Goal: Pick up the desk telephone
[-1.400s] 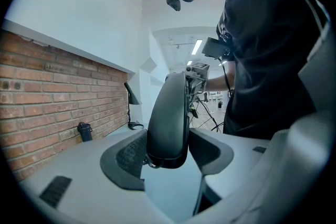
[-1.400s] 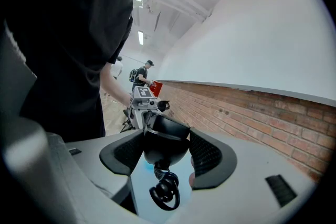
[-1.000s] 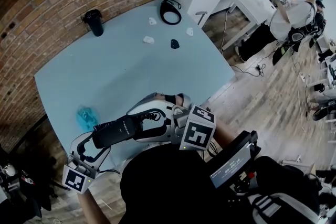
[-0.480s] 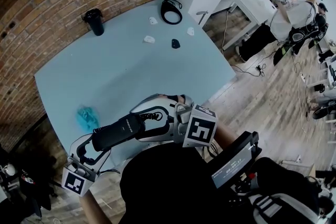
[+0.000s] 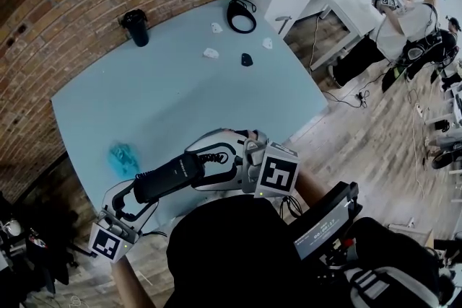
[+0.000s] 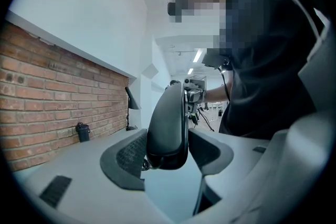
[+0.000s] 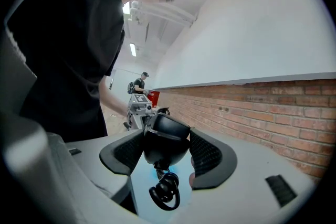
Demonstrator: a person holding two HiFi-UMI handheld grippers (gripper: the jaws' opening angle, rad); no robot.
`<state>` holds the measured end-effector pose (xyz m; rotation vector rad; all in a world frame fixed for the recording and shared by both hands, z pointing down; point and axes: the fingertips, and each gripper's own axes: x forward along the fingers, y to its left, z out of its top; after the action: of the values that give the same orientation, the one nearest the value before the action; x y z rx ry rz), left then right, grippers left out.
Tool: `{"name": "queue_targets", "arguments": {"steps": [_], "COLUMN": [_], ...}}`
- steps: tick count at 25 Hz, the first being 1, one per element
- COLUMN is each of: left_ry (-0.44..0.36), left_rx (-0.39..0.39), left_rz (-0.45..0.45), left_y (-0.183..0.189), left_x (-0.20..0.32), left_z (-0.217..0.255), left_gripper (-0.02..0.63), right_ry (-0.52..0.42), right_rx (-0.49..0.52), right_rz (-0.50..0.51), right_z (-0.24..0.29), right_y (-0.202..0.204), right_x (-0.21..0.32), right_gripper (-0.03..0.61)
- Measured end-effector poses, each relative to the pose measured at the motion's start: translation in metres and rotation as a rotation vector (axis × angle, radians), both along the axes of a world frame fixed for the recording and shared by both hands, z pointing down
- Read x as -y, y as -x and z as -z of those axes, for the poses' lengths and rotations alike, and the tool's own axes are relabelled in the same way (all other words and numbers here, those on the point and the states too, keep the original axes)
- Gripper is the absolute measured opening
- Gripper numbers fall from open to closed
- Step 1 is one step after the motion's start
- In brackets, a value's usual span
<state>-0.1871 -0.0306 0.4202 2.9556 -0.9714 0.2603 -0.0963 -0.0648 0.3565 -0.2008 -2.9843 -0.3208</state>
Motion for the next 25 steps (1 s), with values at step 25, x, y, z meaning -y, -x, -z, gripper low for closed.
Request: {"name": "queue_targets", "arguments": {"steps": [25], "left_ry": [0.068], "left_rx": [0.030], "left_rz": [-0.002], "left_y": [0.001], "left_x": [0.002], "left_z": [-0.028], "left_gripper": [0.264], "right_ry": [0.023], "right_rx": [-0.019], "right_rz": [-0.003], "right_z": [-0.020], "right_y": [0.002], "right_x": [0.005], "right_gripper": [0.275]}}
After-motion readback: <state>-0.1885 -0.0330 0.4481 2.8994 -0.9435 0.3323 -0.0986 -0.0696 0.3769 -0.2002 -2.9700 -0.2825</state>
